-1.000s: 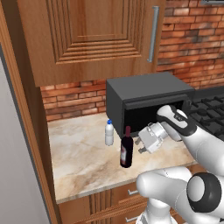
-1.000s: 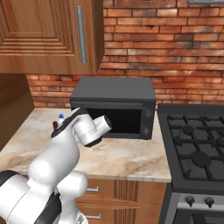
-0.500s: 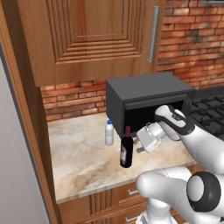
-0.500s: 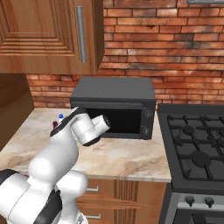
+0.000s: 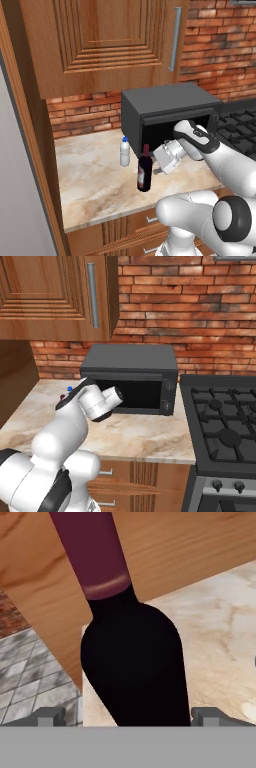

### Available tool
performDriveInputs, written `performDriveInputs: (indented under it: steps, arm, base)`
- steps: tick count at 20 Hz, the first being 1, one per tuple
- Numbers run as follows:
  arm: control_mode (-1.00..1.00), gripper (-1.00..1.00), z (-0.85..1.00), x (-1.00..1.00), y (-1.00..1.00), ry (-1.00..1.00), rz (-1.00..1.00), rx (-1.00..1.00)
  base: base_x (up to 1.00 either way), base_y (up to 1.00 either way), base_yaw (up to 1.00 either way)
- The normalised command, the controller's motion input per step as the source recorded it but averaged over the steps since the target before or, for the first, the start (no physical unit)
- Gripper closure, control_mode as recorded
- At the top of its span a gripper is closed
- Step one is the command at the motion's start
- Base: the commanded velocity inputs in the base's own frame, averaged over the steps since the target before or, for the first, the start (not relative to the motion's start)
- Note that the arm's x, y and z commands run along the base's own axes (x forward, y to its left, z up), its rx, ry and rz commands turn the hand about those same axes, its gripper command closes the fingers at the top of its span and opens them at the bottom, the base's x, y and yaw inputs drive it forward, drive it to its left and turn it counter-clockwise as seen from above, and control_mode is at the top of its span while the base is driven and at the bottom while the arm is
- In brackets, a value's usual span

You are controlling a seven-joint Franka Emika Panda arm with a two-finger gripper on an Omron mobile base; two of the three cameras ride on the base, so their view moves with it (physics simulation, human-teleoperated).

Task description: Place the drinks on the dining counter in a tight cluster.

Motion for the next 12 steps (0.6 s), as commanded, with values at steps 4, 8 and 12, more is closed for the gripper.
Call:
performDriveInputs:
  steps: [4, 8, 12]
  arm:
    - [-1.0, -1.0, 0.0, 0.03, 0.14, 0.0, 0.0, 0.0]
    - [-1.0, -1.0, 0.0, 0.02, 0.08, 0.0, 0.0, 0.0]
    - [-1.0, -1.0, 0.0, 0.09, 0.05, 0.0, 0.0, 0.0]
  base:
    - [0.0, 0.0, 0.0]
    - [0.0, 0.0, 0.0]
    - [0.0, 0.0, 0.0]
